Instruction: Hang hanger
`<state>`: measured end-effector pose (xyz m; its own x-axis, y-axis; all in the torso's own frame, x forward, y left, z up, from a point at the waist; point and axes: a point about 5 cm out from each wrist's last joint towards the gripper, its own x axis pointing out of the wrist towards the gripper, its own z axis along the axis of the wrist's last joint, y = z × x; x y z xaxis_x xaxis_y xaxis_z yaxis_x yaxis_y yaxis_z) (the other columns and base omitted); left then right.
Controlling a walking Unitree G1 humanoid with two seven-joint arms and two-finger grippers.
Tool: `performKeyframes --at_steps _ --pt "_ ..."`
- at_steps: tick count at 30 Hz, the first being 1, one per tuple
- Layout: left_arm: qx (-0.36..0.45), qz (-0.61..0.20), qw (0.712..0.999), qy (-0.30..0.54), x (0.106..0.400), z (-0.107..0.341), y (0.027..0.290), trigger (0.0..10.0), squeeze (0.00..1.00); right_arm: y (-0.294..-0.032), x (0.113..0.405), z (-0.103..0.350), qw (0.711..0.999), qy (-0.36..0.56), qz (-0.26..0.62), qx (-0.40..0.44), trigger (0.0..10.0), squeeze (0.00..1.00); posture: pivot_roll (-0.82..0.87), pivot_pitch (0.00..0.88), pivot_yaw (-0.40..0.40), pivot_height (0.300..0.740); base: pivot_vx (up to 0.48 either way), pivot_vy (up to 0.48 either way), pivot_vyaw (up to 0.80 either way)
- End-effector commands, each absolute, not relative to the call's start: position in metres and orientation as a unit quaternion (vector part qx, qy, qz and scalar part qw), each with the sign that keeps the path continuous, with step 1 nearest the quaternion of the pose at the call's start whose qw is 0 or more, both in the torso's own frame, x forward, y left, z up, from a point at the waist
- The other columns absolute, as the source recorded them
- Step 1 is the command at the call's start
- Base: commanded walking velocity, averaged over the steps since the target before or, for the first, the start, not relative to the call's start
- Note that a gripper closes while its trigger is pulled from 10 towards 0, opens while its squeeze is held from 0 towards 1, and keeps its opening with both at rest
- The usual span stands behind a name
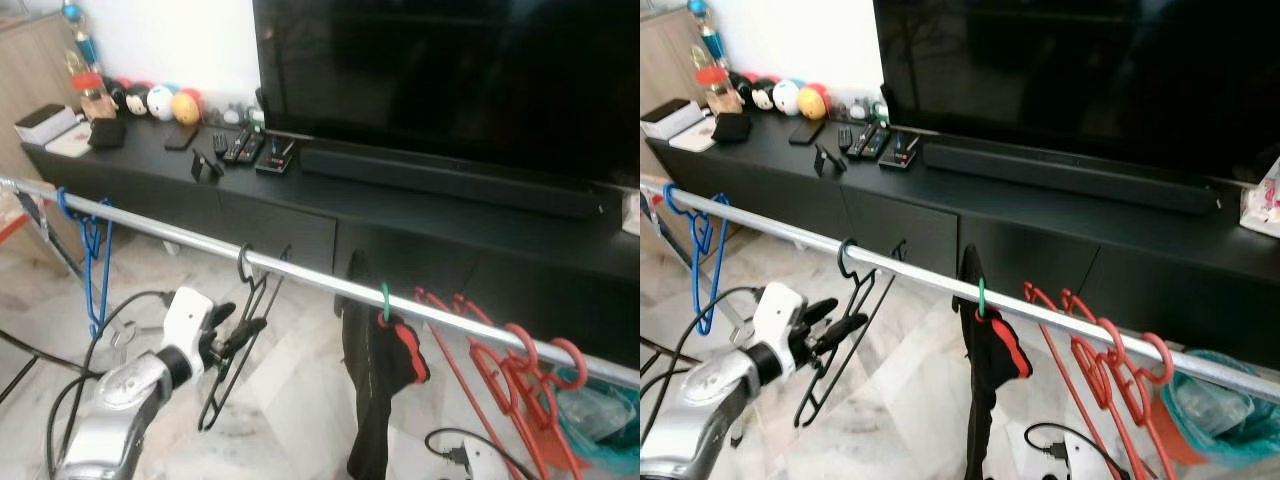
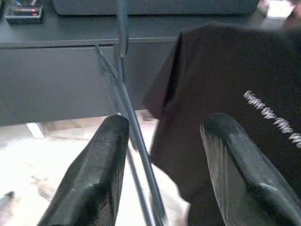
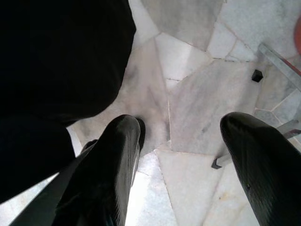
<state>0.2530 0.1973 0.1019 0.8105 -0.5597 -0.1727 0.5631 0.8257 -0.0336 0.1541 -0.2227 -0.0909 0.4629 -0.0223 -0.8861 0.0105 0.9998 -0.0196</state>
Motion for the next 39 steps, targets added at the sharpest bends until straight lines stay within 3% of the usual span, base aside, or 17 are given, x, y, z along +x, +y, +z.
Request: performKeyframes --at_steps 1,6,7,8,10,13,20,28,39 --pt "-0.005 -0.291 0.954 0.079 0.247 0.112 0.209 10.0 1.0 -0.223 0.152 -0.091 0.854 0.521 -0.01 -0.004 10.0 0.0 0.09 0.0 -0.018 0.74 0.0 0.0 0.0" --pt "-0.024 -0.227 0.969 0.096 0.229 0.107 0.242 10.0 1.0 -0.223 0.152 -0.092 0.852 0.523 -0.004 -0.008 10.0 0.0 0.11 0.0 -0.021 0.74 0.0 0.0 0.0" --pt "-0.032 -0.172 0.98 0.098 0.226 0.098 0.258 10.0 0.0 -0.223 0.152 -0.092 0.852 0.523 -0.003 -0.008 10.0 0.0 0.1 0.0 -0.021 0.74 0.0 0.0 0.0" --pt "-0.023 -0.091 0.99 0.109 0.225 0.086 0.277 10.0 0.0 -0.223 0.152 -0.092 0.852 0.524 -0.002 -0.008 10.0 0.0 0.1 0.0 -0.02 0.74 0.0 0.0 0.0" --pt "-0.03 -0.038 0.991 0.126 0.222 0.073 0.287 10.0 0.0 -0.223 0.152 -0.092 0.852 0.524 -0.002 -0.009 10.0 0.0 0.1 0.0 -0.019 0.74 0.0 0.0 0.0" --pt "-0.002 0.034 0.975 0.22 0.21 0.026 0.294 10.0 0.0 -0.222 0.151 -0.092 0.852 0.524 -0.002 -0.008 10.0 0.0 0.1 0.0 -0.016 0.74 0.0 0.0 0.0" --pt "-0.018 0.016 0.935 0.353 0.188 -0.037 0.262 10.0 0.0 -0.222 0.152 -0.092 0.853 0.521 -0.009 -0.006 10.0 0.0 0.08 0.0 -0.015 0.74 0.0 0.0 0.0" --pt "-0.012 0.013 0.892 0.451 0.169 -0.076 0.234 10.0 0.0 -0.222 0.154 -0.091 0.856 0.517 -0.018 -0.011 10.0 0.0 0.06 0.0 -0.015 0.74 0.0 0.0 0.0" --pt "0.032 -0.011 0.878 0.478 0.168 -0.082 0.226 10.0 0.0 -0.222 0.154 -0.092 0.859 0.512 -0.035 -0.002 10.0 0.0 0.04 0.0 -0.004 0.74 0.0 0.0 0.0"
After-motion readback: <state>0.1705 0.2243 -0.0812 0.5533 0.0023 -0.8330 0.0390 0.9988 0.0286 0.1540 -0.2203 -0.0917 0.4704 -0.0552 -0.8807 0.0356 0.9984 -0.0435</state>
